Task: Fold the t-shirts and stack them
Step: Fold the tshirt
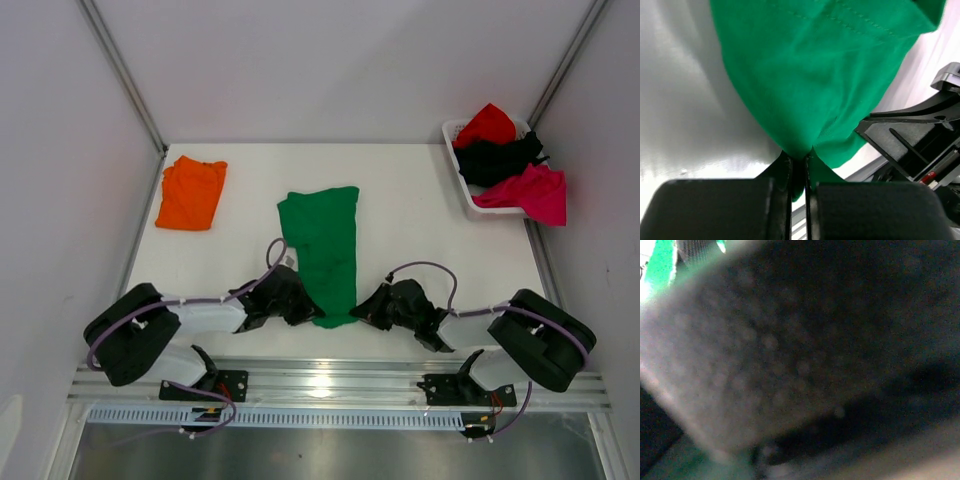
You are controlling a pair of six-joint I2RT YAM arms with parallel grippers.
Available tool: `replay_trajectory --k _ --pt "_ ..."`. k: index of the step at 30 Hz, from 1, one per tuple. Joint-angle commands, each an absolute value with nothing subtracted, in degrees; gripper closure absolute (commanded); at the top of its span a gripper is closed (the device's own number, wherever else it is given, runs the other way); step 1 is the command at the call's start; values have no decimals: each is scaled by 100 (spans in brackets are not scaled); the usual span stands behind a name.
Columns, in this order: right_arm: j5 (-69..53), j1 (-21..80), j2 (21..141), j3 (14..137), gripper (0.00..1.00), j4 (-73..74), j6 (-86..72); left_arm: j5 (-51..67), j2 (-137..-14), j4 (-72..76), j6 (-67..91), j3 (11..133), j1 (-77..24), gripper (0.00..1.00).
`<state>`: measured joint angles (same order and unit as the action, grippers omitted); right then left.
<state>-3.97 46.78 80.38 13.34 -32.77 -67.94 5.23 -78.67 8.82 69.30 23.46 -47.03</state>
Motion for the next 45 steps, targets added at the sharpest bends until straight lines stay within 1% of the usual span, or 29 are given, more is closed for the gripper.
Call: replay_trajectory --k 1,10,15,19,24,29,35,45 --pt "-343 4693 8007 1204 100 -3094 -6732 668 -8068 712 6768 2619 -4773 99" --pt "-351 4623 7945 1213 100 -2988 -6662 590 -8042 317 6548 2847 -4781 99" --pt "-343 4535 7779 1318 100 -2708 -6504 133 -7805 -630 6224 3347 -4781 99" --pt "-343 4185 7585 1633 100 -2121 -6171 -490 -7472 -1344 5942 3814 -4773 99" --pt "-430 3683 7295 2144 100 -1487 -5574 -835 -7278 -1784 5713 4201 -4781 99" --pt "-457 3376 6804 2557 100 -669 -5239 -800 -7172 -1951 5713 4280 -4781 99" --pt "-396 3278 6075 2496 100 -53 -5194 -721 -7031 -2012 5757 4245 -4781 99" --pt "-413 3191 5388 2619 100 904 -5115 -581 -6891 -2583 5870 4395 -4799 99"
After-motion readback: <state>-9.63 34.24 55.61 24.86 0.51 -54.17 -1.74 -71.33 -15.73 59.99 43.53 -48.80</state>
